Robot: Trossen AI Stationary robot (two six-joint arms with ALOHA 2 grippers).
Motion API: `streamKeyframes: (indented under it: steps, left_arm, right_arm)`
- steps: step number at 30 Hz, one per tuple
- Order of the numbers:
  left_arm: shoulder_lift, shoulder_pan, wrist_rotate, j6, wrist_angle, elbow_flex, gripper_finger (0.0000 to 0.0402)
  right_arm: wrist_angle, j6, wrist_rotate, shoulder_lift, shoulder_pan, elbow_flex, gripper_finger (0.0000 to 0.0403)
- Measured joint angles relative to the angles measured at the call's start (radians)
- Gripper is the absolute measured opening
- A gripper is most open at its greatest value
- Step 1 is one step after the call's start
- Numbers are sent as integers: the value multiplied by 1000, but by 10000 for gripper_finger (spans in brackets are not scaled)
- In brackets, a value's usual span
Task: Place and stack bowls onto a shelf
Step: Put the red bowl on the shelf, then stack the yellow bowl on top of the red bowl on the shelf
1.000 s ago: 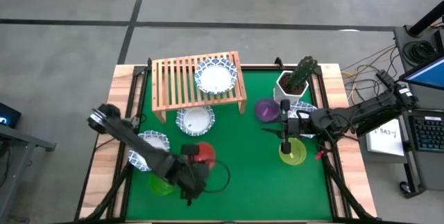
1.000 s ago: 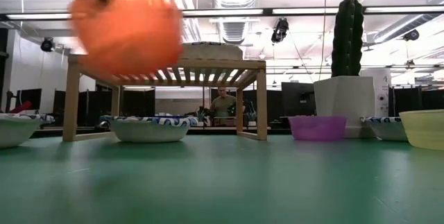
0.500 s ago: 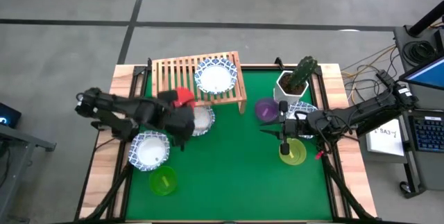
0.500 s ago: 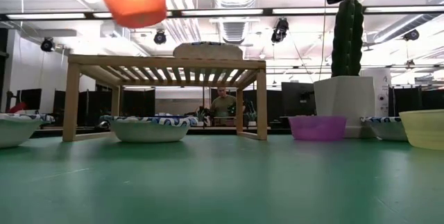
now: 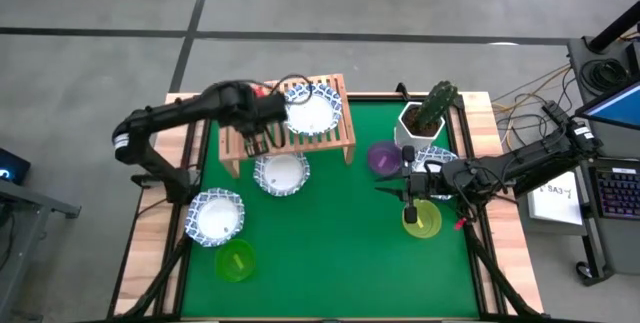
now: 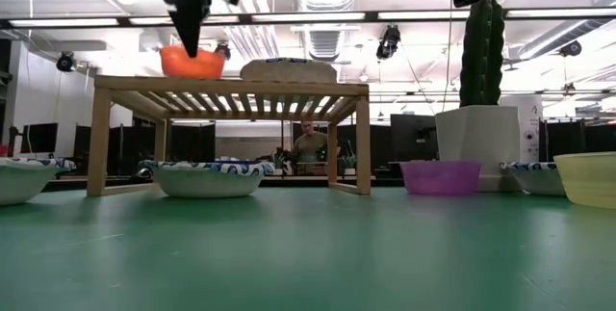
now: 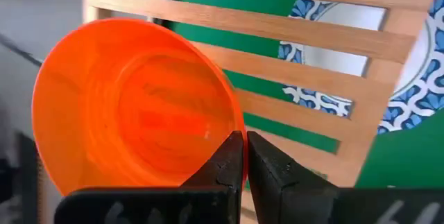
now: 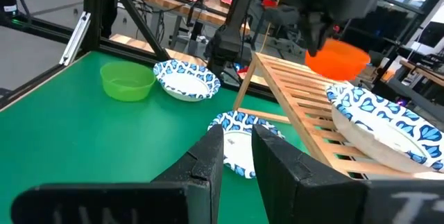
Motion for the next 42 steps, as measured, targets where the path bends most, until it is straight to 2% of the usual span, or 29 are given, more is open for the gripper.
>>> streamKeyframes:
  steps: [3,6,13,23,27,30,33,37,42]
  left_arm:
    - [9,67,60,37,20,0,0]
    - [18,106,66,63,40,0,0]
    - [20,124,65,69,50,0,6]
    - [20,117,65,47,50,0,68]
    - [19,84,88,-20,28,9,97]
    - [8,46,142,-103,28,26,111]
    - [-17,-28,182,-173,83,26,115]
    - [-66,-186,173,-192,237,2,111]
    - [-136,-411,168,-174,457,-79,107]
  right_arm:
    - [0,-2,0,0,0,0,66]
    - [0,-8,0,0,0,0,66]
    - [-1,-9,0,0,0,0,66]
    - [-4,2,0,0,0,-1,66]
    - [-7,3,0,0,0,-1,66]
    - [-7,40,11,0,0,-1,66]
    - [-13,83,71,0,0,-1,66]
    - [-94,168,144,0,0,12,66]
    - [-282,360,211,22,-1,71,66]
